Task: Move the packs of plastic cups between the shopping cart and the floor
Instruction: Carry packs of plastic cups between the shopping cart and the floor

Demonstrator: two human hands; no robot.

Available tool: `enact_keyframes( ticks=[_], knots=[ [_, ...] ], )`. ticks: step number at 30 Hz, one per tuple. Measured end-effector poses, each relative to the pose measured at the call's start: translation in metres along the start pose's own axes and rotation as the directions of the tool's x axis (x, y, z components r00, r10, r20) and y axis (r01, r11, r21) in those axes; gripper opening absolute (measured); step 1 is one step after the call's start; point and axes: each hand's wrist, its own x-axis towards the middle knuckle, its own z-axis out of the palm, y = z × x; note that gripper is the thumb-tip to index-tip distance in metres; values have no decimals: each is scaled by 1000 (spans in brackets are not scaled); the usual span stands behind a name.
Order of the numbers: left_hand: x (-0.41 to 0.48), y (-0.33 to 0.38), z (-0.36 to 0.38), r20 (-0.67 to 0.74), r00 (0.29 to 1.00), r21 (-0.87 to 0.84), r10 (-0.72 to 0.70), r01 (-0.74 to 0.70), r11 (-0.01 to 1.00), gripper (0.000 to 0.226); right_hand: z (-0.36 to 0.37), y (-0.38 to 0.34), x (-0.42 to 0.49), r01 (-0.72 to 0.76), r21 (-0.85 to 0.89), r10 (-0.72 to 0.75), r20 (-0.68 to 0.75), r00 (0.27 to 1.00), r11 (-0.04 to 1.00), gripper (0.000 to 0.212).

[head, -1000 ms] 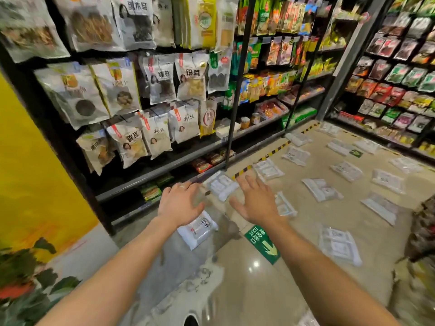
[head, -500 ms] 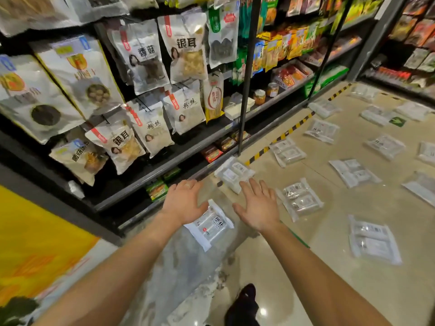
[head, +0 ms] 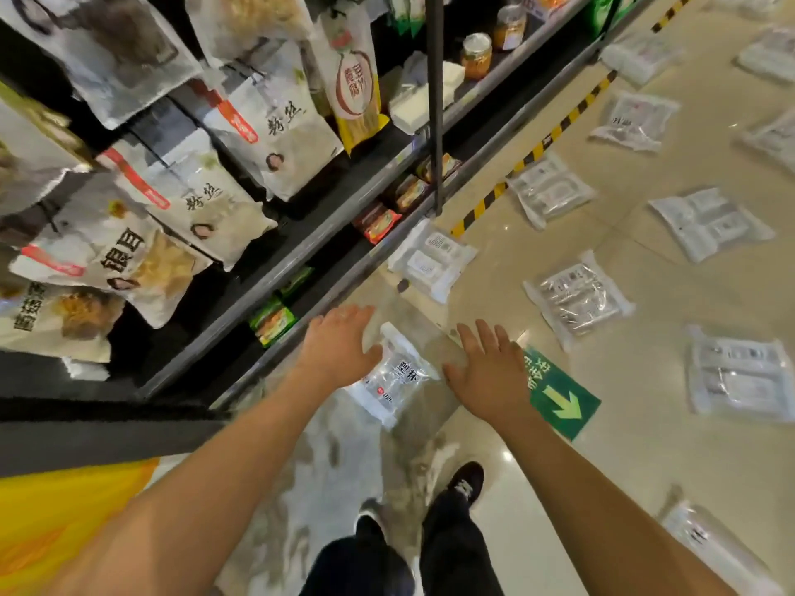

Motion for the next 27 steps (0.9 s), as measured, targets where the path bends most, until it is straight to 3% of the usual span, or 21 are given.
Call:
enact_keyframes(
  ticks=[9,17,24,27],
  knots=[
    [112,-47,102,104,992,32,68,-71,997,69,110,10,76,-113,183,105,53,993,977,71],
    [213,-117,270,181,966,0,185,-188,982,74,291,3,132,-316,257,289,139,947,913,77],
    [273,-194,432,207,948,-3,242,-247,969,65,471,-22,177,-538,387,452,296,842,749,78],
    [292,-215,488,162,963,-41,215,-211,977,57,532,-26,197,-588,511,502,312,807,628,80]
  ],
)
